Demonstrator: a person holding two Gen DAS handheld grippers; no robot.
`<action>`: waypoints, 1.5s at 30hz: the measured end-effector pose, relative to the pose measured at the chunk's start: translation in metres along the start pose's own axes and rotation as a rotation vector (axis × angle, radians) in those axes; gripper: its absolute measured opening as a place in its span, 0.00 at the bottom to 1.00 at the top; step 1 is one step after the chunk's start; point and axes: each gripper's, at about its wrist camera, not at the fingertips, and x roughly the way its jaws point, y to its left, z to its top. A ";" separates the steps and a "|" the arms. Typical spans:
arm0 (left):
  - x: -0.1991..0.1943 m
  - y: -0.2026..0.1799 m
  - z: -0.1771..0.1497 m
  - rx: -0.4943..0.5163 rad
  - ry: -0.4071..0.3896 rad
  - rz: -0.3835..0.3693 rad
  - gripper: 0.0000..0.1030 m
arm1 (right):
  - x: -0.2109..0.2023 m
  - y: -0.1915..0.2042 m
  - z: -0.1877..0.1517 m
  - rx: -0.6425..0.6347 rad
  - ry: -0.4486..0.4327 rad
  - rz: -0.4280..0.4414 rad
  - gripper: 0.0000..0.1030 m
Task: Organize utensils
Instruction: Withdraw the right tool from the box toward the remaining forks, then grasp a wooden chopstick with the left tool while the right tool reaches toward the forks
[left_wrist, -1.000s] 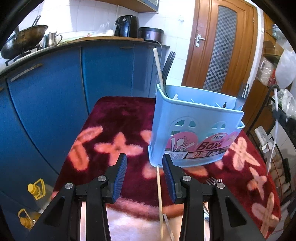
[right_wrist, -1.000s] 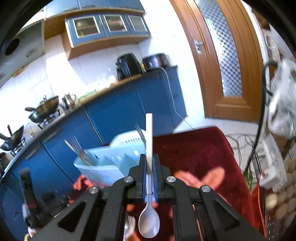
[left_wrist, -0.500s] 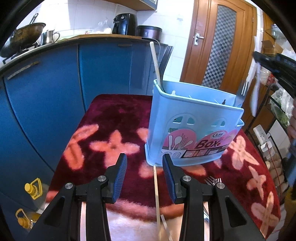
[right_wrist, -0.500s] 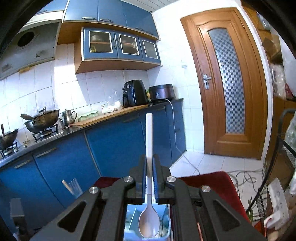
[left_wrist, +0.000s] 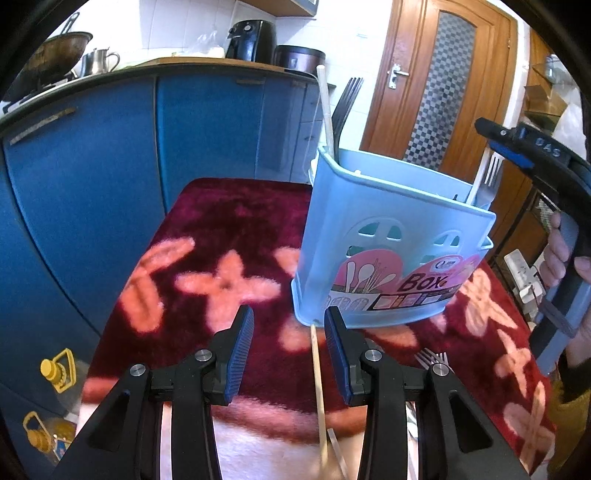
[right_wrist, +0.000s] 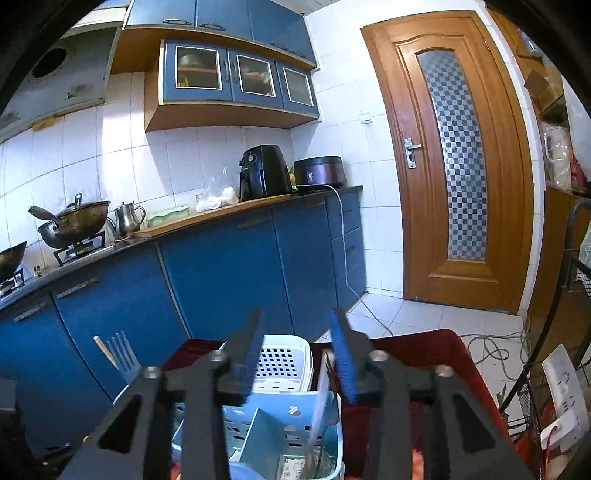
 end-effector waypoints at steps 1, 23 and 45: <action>0.000 0.001 0.000 -0.001 0.002 -0.002 0.40 | -0.004 0.001 0.001 0.001 -0.001 0.001 0.46; -0.019 0.004 -0.013 0.057 0.031 -0.061 0.40 | -0.059 0.007 -0.084 0.099 0.310 -0.009 0.68; -0.010 -0.001 -0.034 0.113 0.116 -0.059 0.40 | -0.069 -0.014 -0.158 0.185 0.563 -0.151 0.75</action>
